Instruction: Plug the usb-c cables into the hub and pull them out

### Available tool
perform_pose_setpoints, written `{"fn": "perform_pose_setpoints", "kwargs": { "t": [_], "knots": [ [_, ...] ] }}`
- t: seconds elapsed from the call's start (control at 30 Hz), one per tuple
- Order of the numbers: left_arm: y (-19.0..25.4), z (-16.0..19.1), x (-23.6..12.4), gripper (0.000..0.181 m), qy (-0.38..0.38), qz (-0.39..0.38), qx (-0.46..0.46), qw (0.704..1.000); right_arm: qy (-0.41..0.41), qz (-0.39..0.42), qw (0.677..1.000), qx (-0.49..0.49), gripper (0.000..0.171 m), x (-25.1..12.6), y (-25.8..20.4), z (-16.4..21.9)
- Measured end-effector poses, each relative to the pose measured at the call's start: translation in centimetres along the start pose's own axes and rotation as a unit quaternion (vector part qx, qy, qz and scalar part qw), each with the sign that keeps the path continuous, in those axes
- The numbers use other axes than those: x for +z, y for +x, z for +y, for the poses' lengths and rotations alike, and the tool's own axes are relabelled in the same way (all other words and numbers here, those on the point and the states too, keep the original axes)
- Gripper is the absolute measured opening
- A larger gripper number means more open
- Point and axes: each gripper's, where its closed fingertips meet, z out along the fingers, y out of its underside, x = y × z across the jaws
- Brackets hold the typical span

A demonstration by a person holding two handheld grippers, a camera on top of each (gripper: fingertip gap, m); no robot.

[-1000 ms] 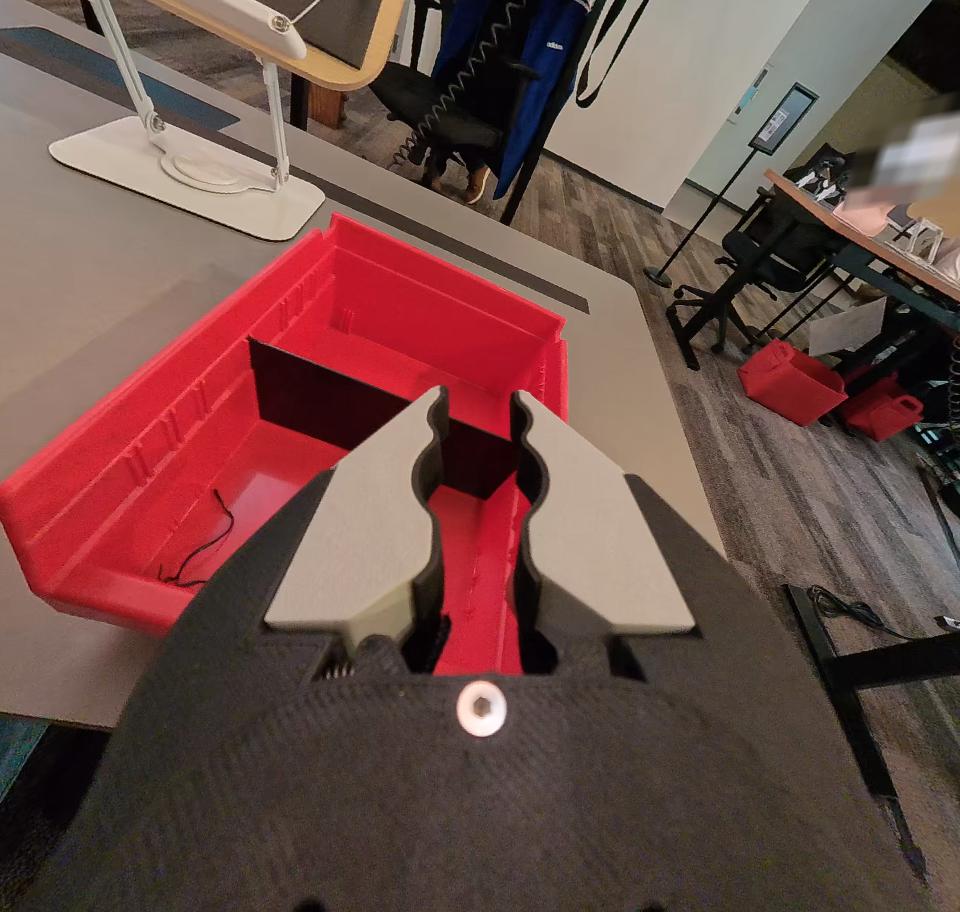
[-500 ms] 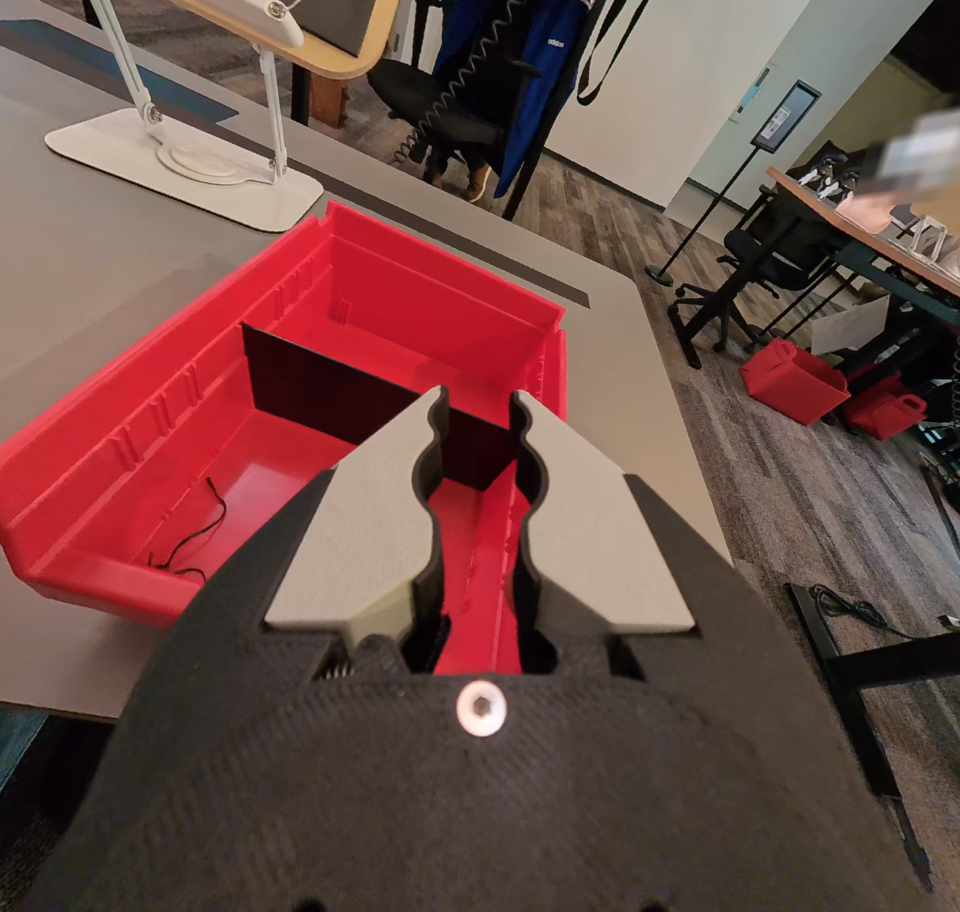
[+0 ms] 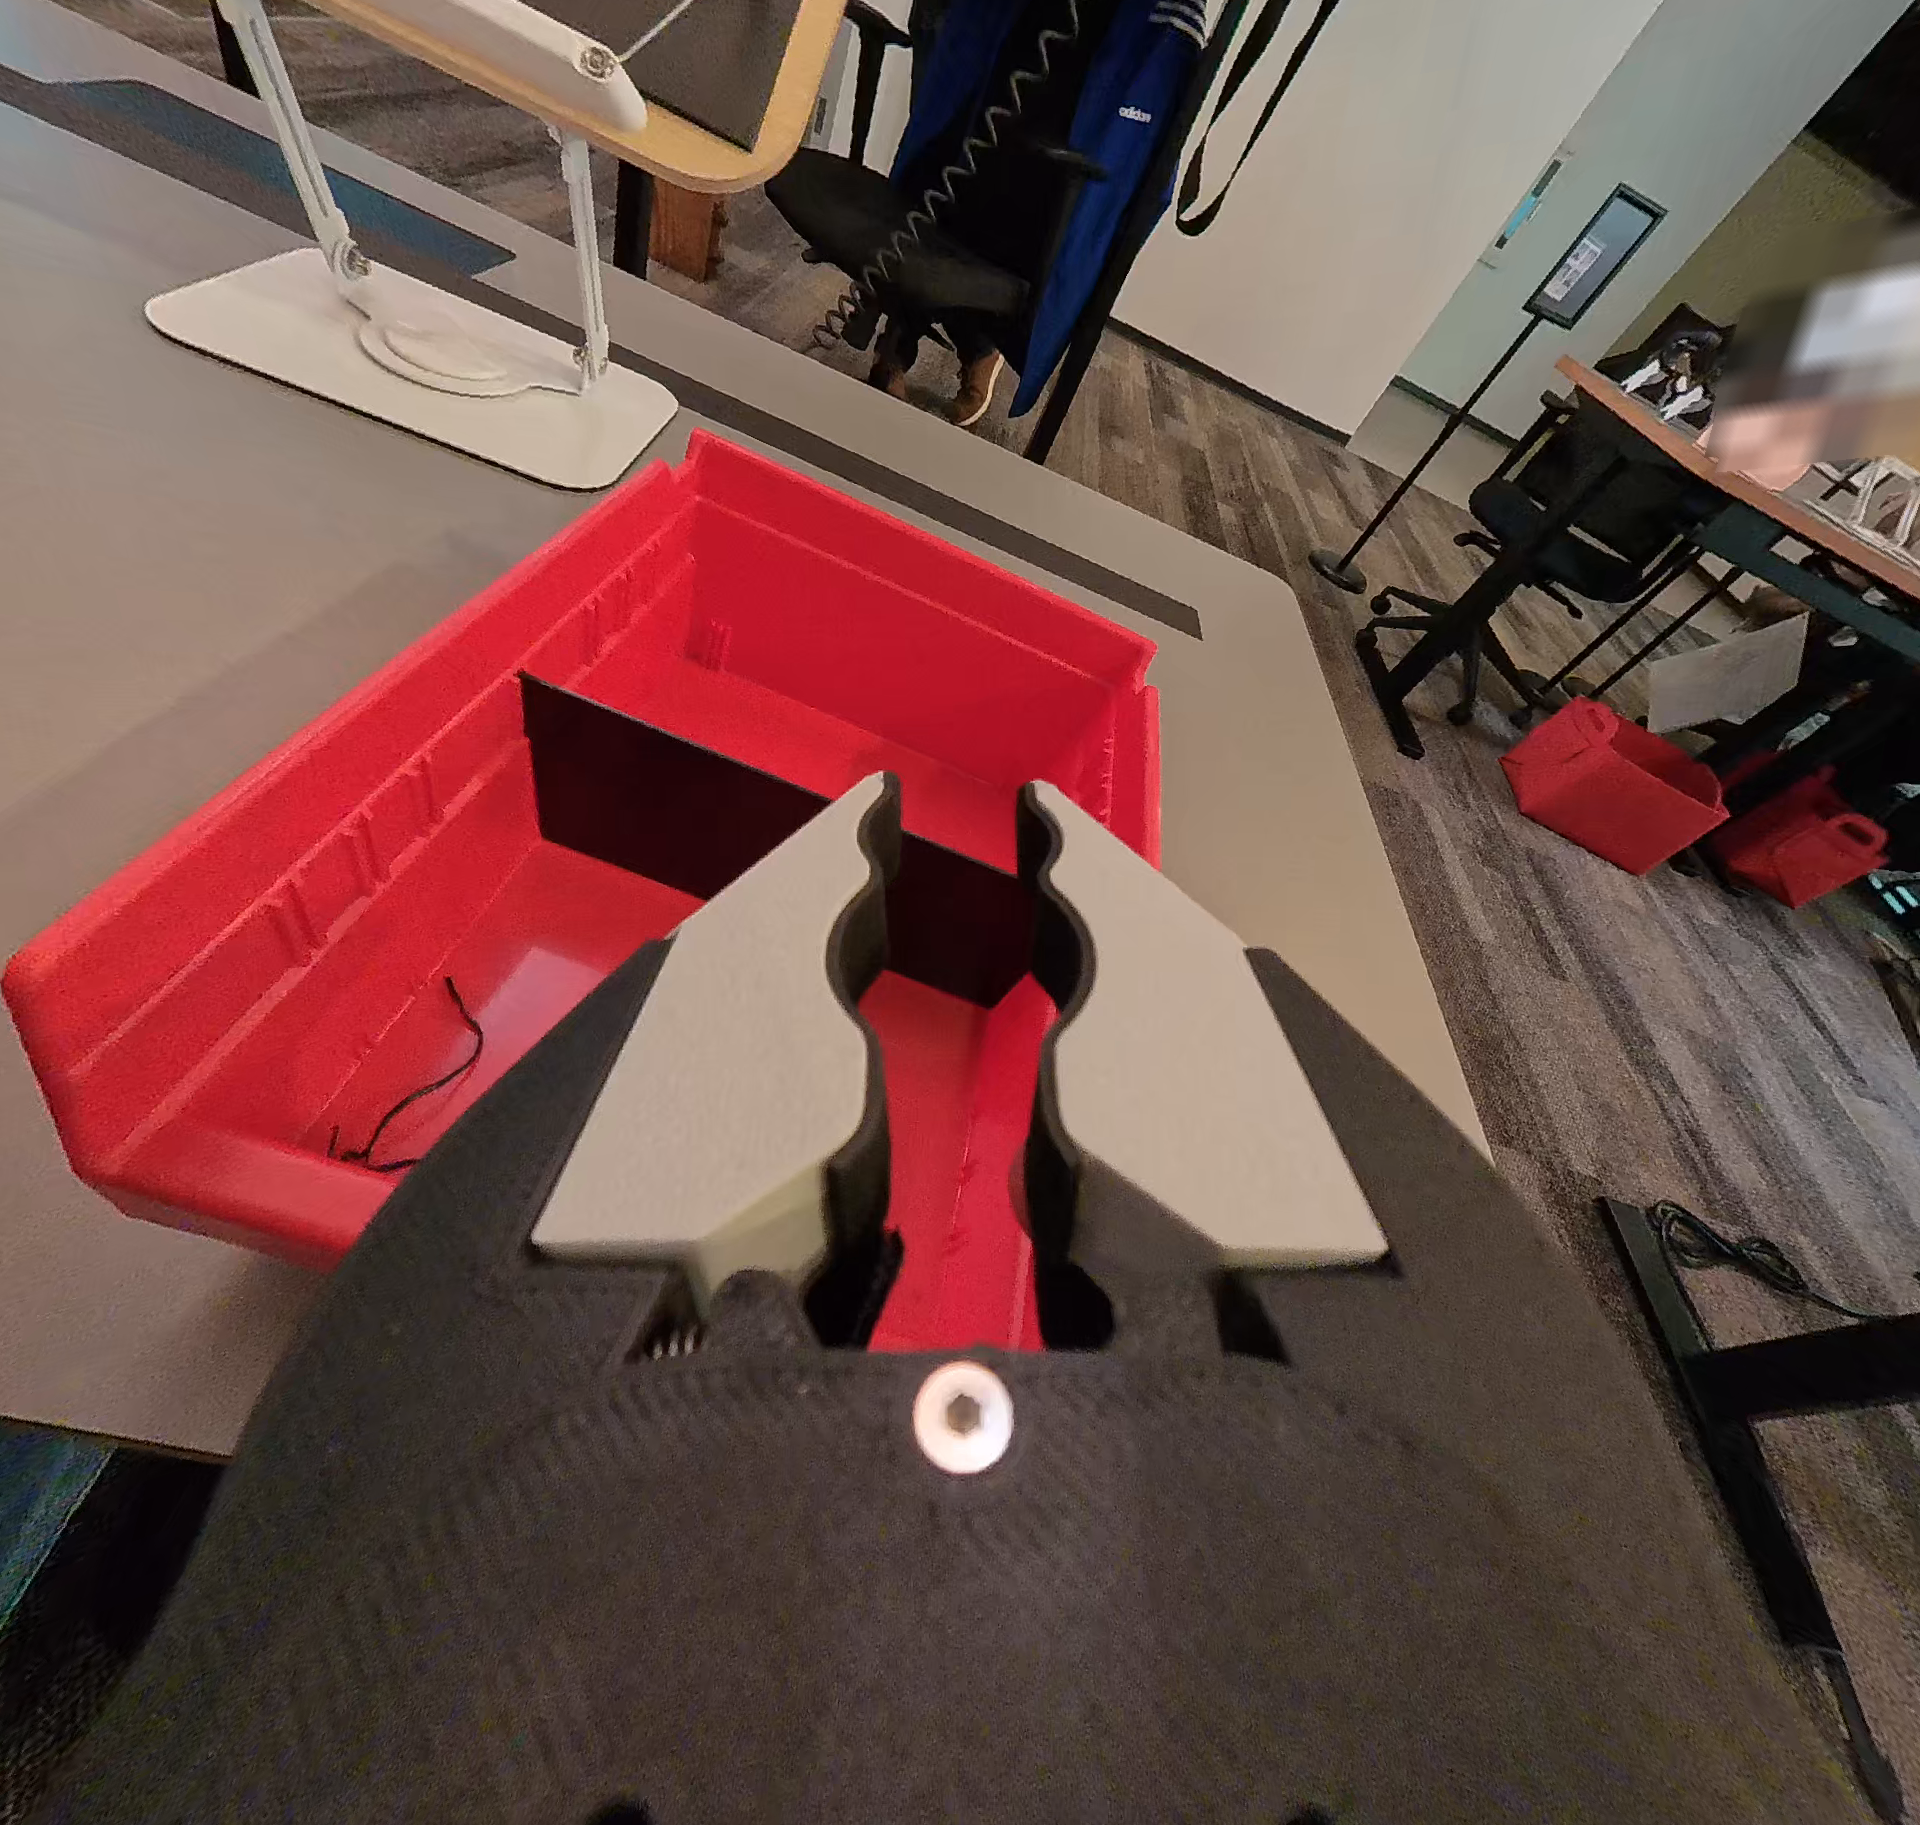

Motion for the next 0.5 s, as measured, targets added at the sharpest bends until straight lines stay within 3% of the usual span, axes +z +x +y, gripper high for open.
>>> {"fn": "perform_pose_setpoints", "kwargs": {
  "t": [0.2, 0.37, 0.5],
  "knots": [
    [-1.9, -1.2, -1.5, 0.025, 0.032, -0.012, 0.007, 0.999, 0.0, -0.003, 1.0, -0.005, 0.019, -0.1, -0.2, -0.3],
    [-1.6, -1.6, -1.7, 0.025, 0.036, 0.033, 0.026, 0.998, -0.001, -0.005, 1.0, -0.007, 0.019, -0.1, -0.3, -0.4],
    [0.4, -0.9, -1.2, 0.025, 0.035, 0.164, -0.025, 0.985, -0.002, -0.012, 1.0, -0.002, 0.019, 0.1, -0.7, -0.2]
  ]
}}
